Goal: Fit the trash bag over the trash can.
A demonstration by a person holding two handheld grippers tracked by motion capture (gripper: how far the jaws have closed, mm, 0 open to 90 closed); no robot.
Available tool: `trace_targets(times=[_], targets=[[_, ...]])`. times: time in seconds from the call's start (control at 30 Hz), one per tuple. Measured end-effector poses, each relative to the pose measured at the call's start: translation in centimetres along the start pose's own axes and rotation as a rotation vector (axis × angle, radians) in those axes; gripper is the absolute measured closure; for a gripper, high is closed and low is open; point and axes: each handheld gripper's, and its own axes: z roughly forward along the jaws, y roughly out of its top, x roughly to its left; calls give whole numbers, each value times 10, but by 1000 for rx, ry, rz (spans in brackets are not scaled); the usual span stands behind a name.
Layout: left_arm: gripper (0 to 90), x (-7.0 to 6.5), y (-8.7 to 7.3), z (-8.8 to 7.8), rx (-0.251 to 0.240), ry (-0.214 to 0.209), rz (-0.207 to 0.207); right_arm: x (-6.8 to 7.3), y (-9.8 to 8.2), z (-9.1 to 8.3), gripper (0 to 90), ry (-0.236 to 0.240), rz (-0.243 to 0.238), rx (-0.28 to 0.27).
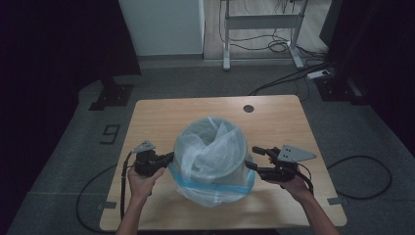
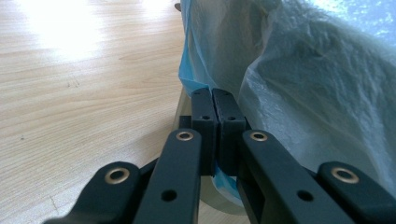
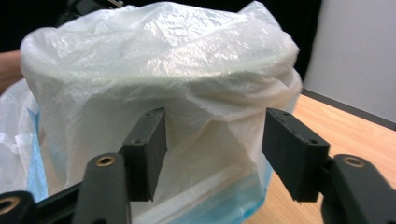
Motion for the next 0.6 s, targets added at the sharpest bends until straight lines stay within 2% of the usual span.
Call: trace_targets(times=[0.13,0.23,0.27,0.3,0.33,0.37,0.4,0.47,0.6], targets=[[879,0,0,-2,-5,-3,-2,-4,0,5,513,76,10,-26],[879,-1,0,-3,-11,-8,-4,-5,1,7,626,103,7,-21],[879,-1,0,-3,-18,-16,-7,-4,1,8,693,118,10,-22],[879,-1,0,-3,-18,-16,-7,-4,1,8,693,118,10,-22],[879,-1,0,-3,-21,-20,-8,-4,1,9,726,121,10,-21],[880,-1,1,-3,-23,-25,-8,-4,1,9,799,129,4,-24],[880,-1,1,-3,-23,-25,-8,-4,1,9,799,129,4,-24],[880,-1,1,-2,-22,-26,-7,-4,0,10,884,127,1,-27],[880,-1,0,-2,-12,-16,4,-5,-7,11,892,105,19,-29]])
